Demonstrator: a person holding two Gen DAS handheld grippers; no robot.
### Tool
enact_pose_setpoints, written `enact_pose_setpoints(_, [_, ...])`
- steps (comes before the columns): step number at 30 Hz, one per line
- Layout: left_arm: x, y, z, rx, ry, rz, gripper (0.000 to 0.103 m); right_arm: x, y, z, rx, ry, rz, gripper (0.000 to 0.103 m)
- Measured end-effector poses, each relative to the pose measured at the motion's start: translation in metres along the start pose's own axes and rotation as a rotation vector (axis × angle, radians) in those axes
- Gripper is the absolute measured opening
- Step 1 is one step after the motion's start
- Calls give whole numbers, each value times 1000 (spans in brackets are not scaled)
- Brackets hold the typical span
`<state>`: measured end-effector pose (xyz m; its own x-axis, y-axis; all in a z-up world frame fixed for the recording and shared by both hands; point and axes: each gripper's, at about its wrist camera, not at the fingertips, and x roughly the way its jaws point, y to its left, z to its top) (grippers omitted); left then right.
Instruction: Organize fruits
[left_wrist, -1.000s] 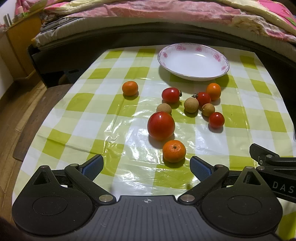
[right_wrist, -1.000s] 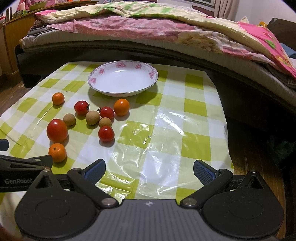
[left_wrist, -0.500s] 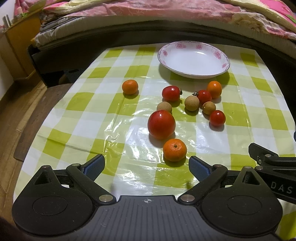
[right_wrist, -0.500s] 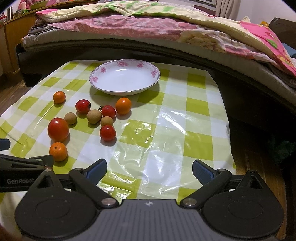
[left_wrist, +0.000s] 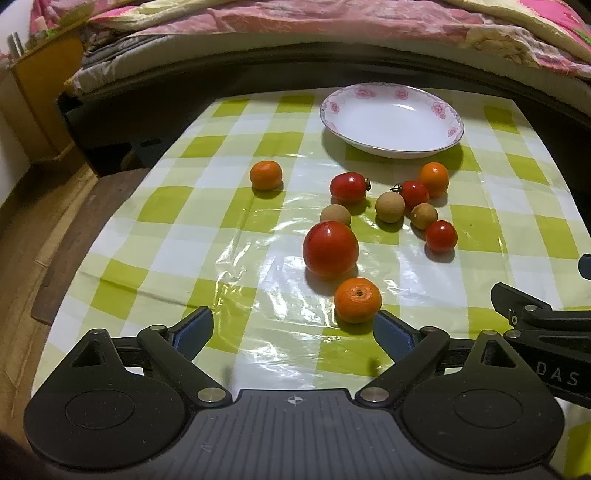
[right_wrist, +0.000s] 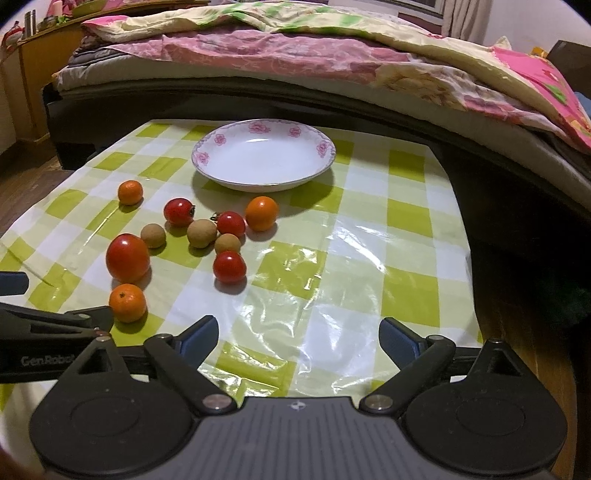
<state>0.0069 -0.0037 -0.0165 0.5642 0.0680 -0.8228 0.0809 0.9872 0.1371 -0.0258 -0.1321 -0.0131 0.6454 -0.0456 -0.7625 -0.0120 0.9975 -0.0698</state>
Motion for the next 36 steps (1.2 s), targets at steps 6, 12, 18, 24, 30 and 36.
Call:
enact_pose_setpoints(6, [2,2,0,9,5,11,93,3,7,1,-18,4,20,91])
enact_pose_setpoints(12, [3,12,-1,-11,14,1,93,5,14,1,-46,-10,57,88])
enact_pose_setpoints(18, [2,24,-5,-31,26,-36,93,5,21,5,-86,-39,132,77])
enact_pose_setpoints(24, [1,35,-10,-67,20,-126,93,7,29,10,-135,-51,200,69])
enact_pose_setpoints(30, [2,20,-6,-38,-26,-186,93,10,21,19,-145,-36,208,66])
enact_pose_setpoints(36, [25,4,2,-17,6,-224,70,16,4,28,-145,-6,219,62])
